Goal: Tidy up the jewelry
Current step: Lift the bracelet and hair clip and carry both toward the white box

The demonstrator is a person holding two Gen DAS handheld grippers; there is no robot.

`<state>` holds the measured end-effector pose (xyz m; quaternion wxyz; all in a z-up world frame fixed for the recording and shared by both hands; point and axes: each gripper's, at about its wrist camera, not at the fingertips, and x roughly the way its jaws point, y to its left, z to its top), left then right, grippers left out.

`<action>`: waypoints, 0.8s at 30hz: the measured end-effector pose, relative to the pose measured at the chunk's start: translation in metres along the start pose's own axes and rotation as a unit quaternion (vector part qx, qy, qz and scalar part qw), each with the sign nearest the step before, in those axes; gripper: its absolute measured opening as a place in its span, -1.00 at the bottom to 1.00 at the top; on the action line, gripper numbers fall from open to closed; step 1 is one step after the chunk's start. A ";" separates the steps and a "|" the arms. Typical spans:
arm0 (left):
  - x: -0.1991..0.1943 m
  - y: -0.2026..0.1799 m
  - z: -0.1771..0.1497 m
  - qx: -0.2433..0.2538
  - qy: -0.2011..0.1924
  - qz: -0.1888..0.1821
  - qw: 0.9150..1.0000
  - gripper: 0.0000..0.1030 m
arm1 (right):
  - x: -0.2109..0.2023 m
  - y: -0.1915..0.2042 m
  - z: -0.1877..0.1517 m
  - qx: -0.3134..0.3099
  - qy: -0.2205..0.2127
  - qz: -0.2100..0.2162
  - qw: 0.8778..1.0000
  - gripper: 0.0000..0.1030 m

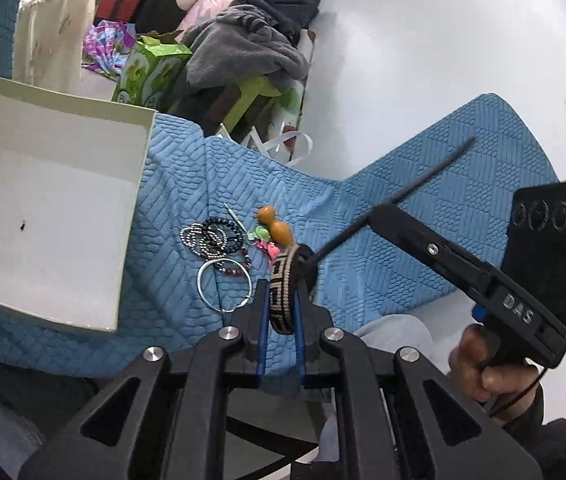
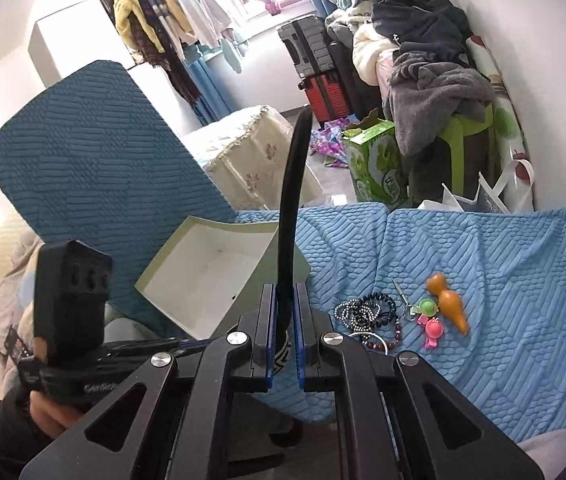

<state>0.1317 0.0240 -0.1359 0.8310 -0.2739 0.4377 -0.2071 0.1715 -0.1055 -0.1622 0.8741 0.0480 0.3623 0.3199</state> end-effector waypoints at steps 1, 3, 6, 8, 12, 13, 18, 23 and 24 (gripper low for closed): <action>0.000 0.000 -0.001 0.003 -0.001 0.002 1.000 -0.66 | 0.000 0.000 0.001 -0.001 -0.001 -0.001 1.000 -0.89; -0.002 0.000 -0.001 0.003 -0.003 0.004 1.000 -0.33 | 0.001 0.001 0.001 -0.007 -0.004 -0.013 1.000 -0.89; -0.003 0.000 -0.003 0.008 -0.005 0.000 1.000 -0.25 | 0.004 -0.002 0.002 -0.001 -0.004 -0.013 1.000 -0.89; 0.000 -0.001 -0.004 0.011 0.002 0.004 1.000 -0.31 | 0.004 -0.003 0.002 0.004 -0.004 -0.011 1.000 -0.89; 0.006 0.003 -0.004 0.011 0.003 0.019 1.000 -0.39 | 0.006 -0.001 0.003 0.007 -0.003 -0.004 1.000 -0.89; 0.007 0.004 -0.004 0.010 0.002 0.024 1.000 -0.40 | 0.006 -0.001 0.003 0.007 -0.003 -0.003 1.000 -0.89; 0.013 0.006 -0.005 0.014 0.009 0.034 0.999 -0.78 | 0.007 0.001 0.003 0.006 -0.001 -0.002 1.000 -0.89; 0.010 0.009 -0.005 0.009 -0.003 0.053 0.999 -0.81 | 0.009 -0.003 0.004 0.018 0.004 0.005 1.000 -0.89; 0.009 0.009 -0.005 0.012 -0.006 0.058 0.998 -0.81 | 0.009 -0.003 0.004 0.022 0.004 0.009 1.000 -0.89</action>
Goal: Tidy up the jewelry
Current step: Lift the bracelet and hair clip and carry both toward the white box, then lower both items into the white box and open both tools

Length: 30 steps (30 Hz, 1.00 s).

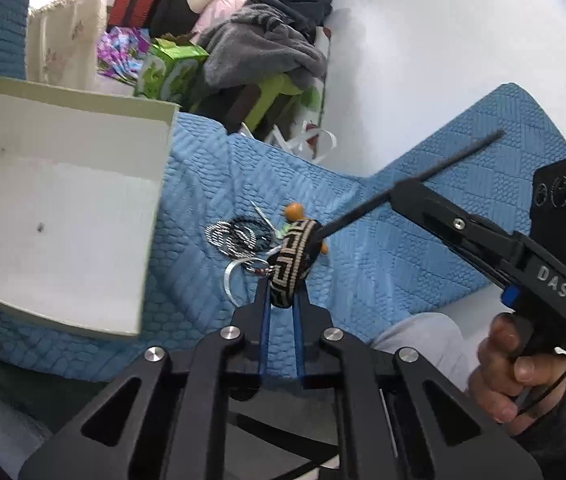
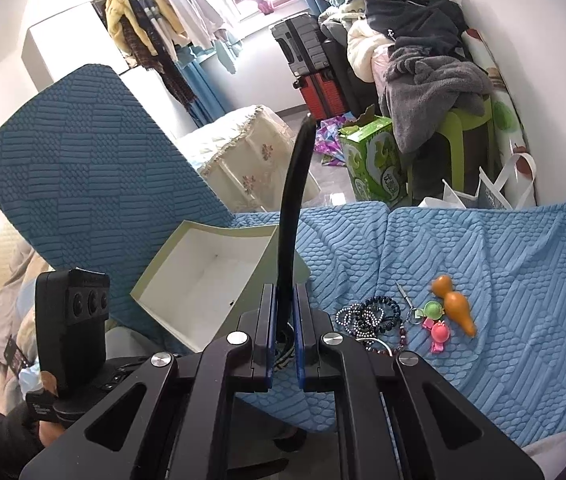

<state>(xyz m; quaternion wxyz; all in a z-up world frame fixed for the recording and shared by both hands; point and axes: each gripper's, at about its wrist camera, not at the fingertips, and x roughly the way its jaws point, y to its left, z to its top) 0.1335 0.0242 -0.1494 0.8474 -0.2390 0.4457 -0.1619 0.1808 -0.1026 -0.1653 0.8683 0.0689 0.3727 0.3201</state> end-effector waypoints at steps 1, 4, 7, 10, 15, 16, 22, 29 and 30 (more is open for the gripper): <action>-0.001 0.000 0.001 0.001 -0.002 0.003 1.000 -0.81 | 0.000 -0.001 0.000 0.004 0.001 0.005 1.000 -0.89; -0.003 0.009 0.004 -0.030 -0.006 -0.006 1.000 -0.81 | -0.003 0.003 -0.002 -0.007 0.001 0.012 1.000 -0.89; -0.006 0.021 0.007 -0.073 -0.012 -0.011 0.997 -0.82 | -0.004 0.014 -0.008 -0.040 0.005 0.014 0.999 -0.89; -0.010 0.026 0.009 -0.088 -0.020 -0.011 0.996 -0.82 | -0.002 0.023 -0.014 -0.058 0.011 0.016 0.998 -0.89; -0.010 0.023 0.011 -0.088 -0.019 -0.006 0.996 -0.82 | 0.003 0.025 -0.020 -0.060 0.013 0.019 0.998 -0.89; -0.009 0.024 0.010 -0.091 -0.017 -0.008 0.996 -0.82 | 0.002 0.025 -0.019 -0.057 0.006 0.012 0.998 -0.89; -0.007 0.027 0.010 -0.101 -0.013 -0.024 0.995 -0.82 | -0.007 0.015 -0.010 -0.037 -0.019 -0.005 0.999 -0.90; -0.010 0.025 0.012 -0.107 -0.015 -0.033 0.994 -0.82 | -0.015 0.007 0.001 -0.016 -0.037 0.015 0.999 -0.90; -0.010 0.029 0.013 -0.117 -0.013 -0.020 0.993 -0.82 | -0.018 0.011 0.002 -0.022 -0.042 0.018 0.999 -0.90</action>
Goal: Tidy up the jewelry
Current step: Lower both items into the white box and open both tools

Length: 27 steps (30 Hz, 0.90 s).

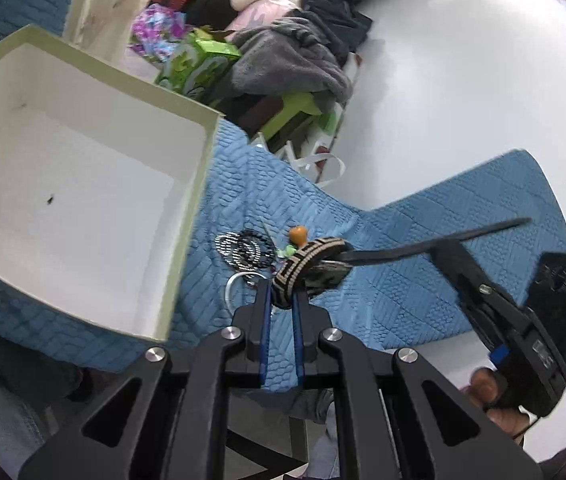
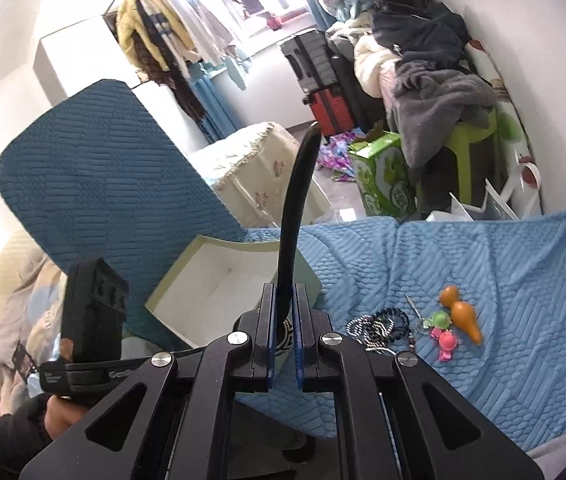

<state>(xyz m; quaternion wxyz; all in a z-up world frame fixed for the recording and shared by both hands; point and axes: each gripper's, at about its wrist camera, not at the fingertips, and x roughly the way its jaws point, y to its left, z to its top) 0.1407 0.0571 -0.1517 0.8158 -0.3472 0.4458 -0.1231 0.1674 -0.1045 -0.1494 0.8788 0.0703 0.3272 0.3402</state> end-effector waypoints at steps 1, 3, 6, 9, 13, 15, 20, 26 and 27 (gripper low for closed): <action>-0.001 0.003 0.001 -0.007 -0.001 0.004 1.000 -0.82 | -0.003 0.005 0.003 -0.009 -0.010 0.005 1.000 -0.90; -0.007 0.008 0.005 -0.016 -0.004 -0.003 1.000 -0.82 | -0.005 0.010 0.008 -0.018 -0.018 0.009 1.000 -0.90; -0.022 0.004 0.013 0.002 -0.026 0.019 0.999 -0.82 | 0.000 0.016 0.018 -0.029 -0.020 -0.001 0.999 -0.90; -0.038 0.001 0.024 0.013 -0.045 0.043 0.998 -0.82 | 0.007 0.018 0.026 -0.031 -0.019 -0.002 0.999 -0.90; -0.062 -0.001 0.038 0.032 -0.068 0.074 0.994 -0.82 | 0.017 0.033 0.039 -0.049 -0.018 -0.016 0.998 -0.90; -0.075 -0.001 0.046 0.042 -0.080 0.094 0.992 -0.82 | 0.024 0.041 0.045 -0.054 -0.014 -0.024 0.998 -0.90; -0.096 0.008 0.062 0.070 -0.100 0.151 0.981 -0.82 | 0.052 0.067 0.055 -0.073 0.002 -0.051 0.996 -0.90; -0.095 0.039 0.069 0.077 -0.089 0.200 0.973 -0.81 | 0.103 0.087 0.035 -0.088 0.056 -0.071 0.992 -0.90; -0.094 0.045 0.068 0.077 -0.087 0.209 0.971 -0.81 | 0.111 0.090 0.030 -0.089 0.067 -0.074 0.991 -0.90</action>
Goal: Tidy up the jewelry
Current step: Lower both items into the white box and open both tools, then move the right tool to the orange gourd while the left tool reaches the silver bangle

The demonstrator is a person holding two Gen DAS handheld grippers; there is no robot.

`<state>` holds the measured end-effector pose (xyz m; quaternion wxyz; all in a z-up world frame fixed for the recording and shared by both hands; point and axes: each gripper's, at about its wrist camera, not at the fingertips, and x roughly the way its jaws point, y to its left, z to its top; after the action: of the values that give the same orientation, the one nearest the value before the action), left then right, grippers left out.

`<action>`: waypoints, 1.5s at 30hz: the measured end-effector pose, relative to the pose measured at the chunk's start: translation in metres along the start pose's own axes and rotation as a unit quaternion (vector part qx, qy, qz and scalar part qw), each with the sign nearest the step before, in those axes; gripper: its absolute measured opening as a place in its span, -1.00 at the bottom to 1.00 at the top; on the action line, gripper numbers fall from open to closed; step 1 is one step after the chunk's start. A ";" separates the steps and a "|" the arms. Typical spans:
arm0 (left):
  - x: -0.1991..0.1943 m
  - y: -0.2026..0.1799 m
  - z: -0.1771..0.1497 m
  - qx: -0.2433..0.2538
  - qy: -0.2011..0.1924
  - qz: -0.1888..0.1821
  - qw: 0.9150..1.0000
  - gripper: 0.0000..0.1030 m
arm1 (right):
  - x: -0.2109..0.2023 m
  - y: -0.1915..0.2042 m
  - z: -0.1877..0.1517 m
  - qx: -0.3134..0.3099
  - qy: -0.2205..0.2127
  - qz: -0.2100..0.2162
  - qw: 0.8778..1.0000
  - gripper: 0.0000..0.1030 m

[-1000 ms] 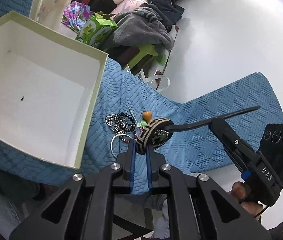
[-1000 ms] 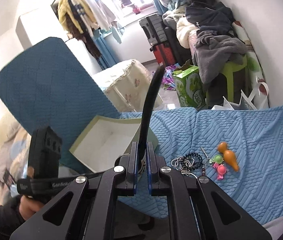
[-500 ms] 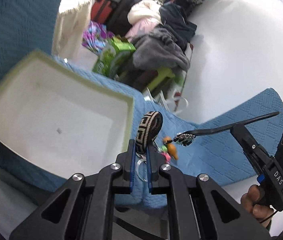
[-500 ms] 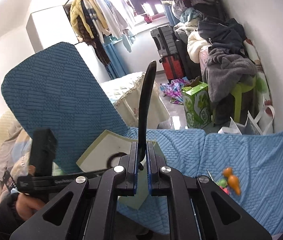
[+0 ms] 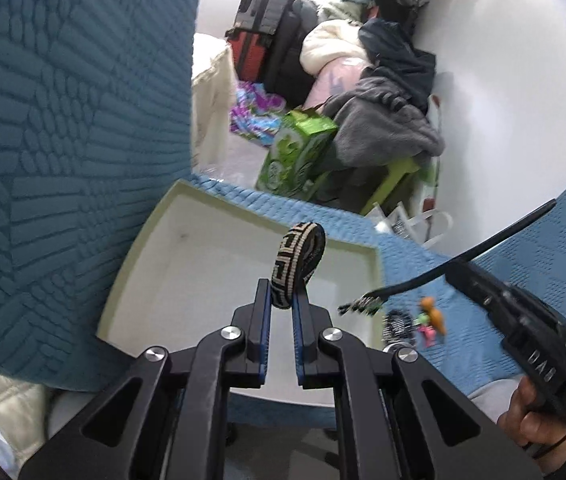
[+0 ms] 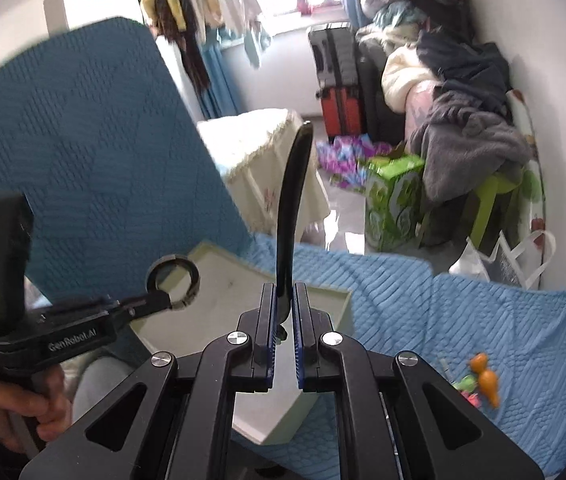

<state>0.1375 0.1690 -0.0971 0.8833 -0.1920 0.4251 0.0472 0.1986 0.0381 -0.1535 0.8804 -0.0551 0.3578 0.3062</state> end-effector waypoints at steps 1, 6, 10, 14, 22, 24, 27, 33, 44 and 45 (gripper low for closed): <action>0.002 0.005 -0.001 0.002 0.004 0.008 1.000 -0.81 | 0.010 0.004 -0.005 -0.001 0.013 -0.001 1.000 -0.90; 0.015 0.011 -0.009 0.009 0.020 0.022 1.000 -0.81 | 0.046 0.013 -0.025 -0.002 0.057 -0.002 0.998 -0.89; 0.021 0.015 -0.014 0.003 0.029 0.023 0.999 -0.80 | 0.057 0.012 -0.034 0.003 0.070 0.009 0.997 -0.87; 0.016 0.015 -0.014 0.000 0.022 0.033 0.999 -0.76 | 0.053 0.009 -0.033 0.011 0.070 0.013 0.997 -0.73; 0.005 0.007 -0.014 0.004 0.007 0.046 0.999 0.34 | 0.030 -0.007 -0.029 0.034 0.048 -0.004 0.998 -0.16; 0.000 0.006 -0.017 0.006 0.002 0.046 0.999 0.34 | 0.028 -0.015 -0.033 0.045 0.048 -0.014 0.998 -0.12; -0.004 0.003 -0.022 0.004 0.001 0.041 0.999 0.34 | 0.038 -0.018 -0.041 0.044 0.071 -0.021 0.996 -0.12; -0.008 -0.005 -0.034 -0.002 0.005 0.024 1.000 0.34 | 0.063 -0.013 -0.060 0.038 0.110 -0.018 0.993 -0.49; -0.014 -0.025 -0.037 0.005 0.005 0.014 1.000 0.34 | 0.073 -0.023 -0.056 0.007 0.102 -0.029 0.994 -0.81; -0.015 -0.029 -0.036 0.007 0.004 0.014 1.000 0.34 | 0.071 -0.025 -0.056 0.014 0.103 -0.023 0.994 -0.80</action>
<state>0.1092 0.1302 -0.0972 0.8822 -0.1804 0.4315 0.0557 0.2195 0.0354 -0.2447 0.8466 -0.0818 0.4492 0.2734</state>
